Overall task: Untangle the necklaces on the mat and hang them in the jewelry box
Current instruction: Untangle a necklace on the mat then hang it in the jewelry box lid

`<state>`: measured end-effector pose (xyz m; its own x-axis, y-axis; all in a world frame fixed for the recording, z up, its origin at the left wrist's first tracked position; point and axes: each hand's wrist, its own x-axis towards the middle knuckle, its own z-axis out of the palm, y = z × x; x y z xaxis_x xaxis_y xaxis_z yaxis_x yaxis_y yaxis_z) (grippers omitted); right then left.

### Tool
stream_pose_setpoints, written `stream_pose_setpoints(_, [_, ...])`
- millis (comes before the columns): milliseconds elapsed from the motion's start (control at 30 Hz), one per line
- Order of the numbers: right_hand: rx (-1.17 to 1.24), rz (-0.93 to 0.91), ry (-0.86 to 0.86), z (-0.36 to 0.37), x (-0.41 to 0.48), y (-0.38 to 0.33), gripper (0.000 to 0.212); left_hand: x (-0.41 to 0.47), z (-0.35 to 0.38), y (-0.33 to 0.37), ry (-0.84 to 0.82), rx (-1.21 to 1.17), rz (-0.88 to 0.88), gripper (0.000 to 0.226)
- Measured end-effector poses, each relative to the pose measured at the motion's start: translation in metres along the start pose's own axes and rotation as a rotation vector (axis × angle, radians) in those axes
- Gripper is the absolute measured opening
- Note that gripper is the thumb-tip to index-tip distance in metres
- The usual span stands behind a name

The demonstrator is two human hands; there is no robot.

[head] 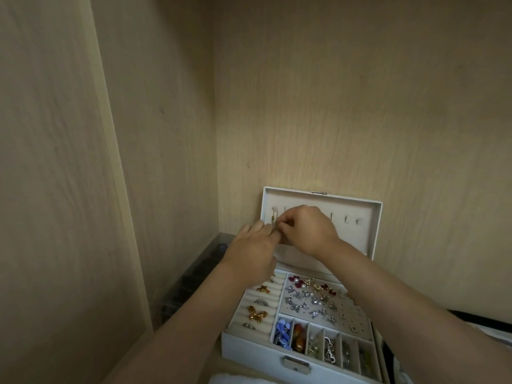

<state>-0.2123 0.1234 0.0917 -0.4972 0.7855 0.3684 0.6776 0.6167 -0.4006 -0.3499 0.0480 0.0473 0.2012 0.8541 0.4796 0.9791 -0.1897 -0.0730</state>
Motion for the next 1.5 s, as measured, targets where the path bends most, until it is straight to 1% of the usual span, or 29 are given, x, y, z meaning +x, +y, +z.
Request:
stream_pose_setpoints(100, [0.031,0.004,-0.083,0.000,0.000,0.003,0.018,-0.003,-0.001,-0.003,-0.003,0.000,-0.001,0.035])
stream_pose_setpoints(167, [0.101,0.038,-0.064,-0.003,-0.001,0.007,0.017,-0.003,-0.003,-0.005,-0.023,-0.030,-0.019,0.039])
stream_pose_setpoints(233, [0.073,0.045,-0.054,-0.005,-0.004,0.009,0.018,-0.003,-0.005,-0.005,-0.049,-0.061,-0.034,0.042])
stream_pose_setpoints(300, [0.005,0.024,-0.137,-0.001,-0.008,0.009,0.020,-0.003,-0.006,-0.004,-0.075,-0.080,-0.044,0.045])
stream_pose_setpoints(367, [0.005,0.008,-0.218,0.004,-0.013,0.008,0.024,-0.002,-0.008,-0.002,-0.098,-0.097,-0.056,0.045])
stream_pose_setpoints(433, [0.036,0.001,-0.213,0.002,-0.016,0.010,0.027,-0.003,-0.009,0.001,-0.110,-0.127,-0.074,0.047])
stream_pose_setpoints(600, [0.135,0.011,-0.118,-0.026,-0.033,0.022,0.026,-0.006,-0.028,0.026,-0.043,-0.285,-0.121,0.048])
stream_pose_setpoints(700, [0.171,0.037,-0.080,-0.052,-0.062,0.040,0.024,-0.006,-0.042,0.056,-0.020,-0.390,-0.111,0.044])
stream_pose_setpoints(833, [0.183,0.116,-0.077,-0.086,-0.118,0.078,0.014,0.000,-0.045,0.114,-0.037,-0.517,-0.090,0.035])
stream_pose_setpoints(900, [0.171,0.164,-0.095,-0.100,-0.148,0.102,0.010,0.003,-0.040,0.149,-0.067,-0.545,-0.065,0.028])
stream_pose_setpoints(1100, [0.133,0.329,-0.127,-0.142,-0.242,0.172,0.008,0.005,-0.013,0.254,-0.200,-0.657,0.014,0.027])
stream_pose_setpoints(1233, [0.072,0.383,-0.134,-0.157,-0.288,0.208,0.010,0.007,0.007,0.305,-0.279,-0.656,0.045,0.026])
stream_pose_setpoints(1367, [0.040,0.397,-0.157,-0.159,-0.312,0.235,0.014,0.011,0.026,0.337,-0.341,-0.641,0.055,0.024])
stream_pose_setpoints(1500, [0.032,0.359,-0.146,-0.147,-0.317,0.241,0.009,0.013,0.036,0.343,-0.271,-0.508,0.106,0.019])
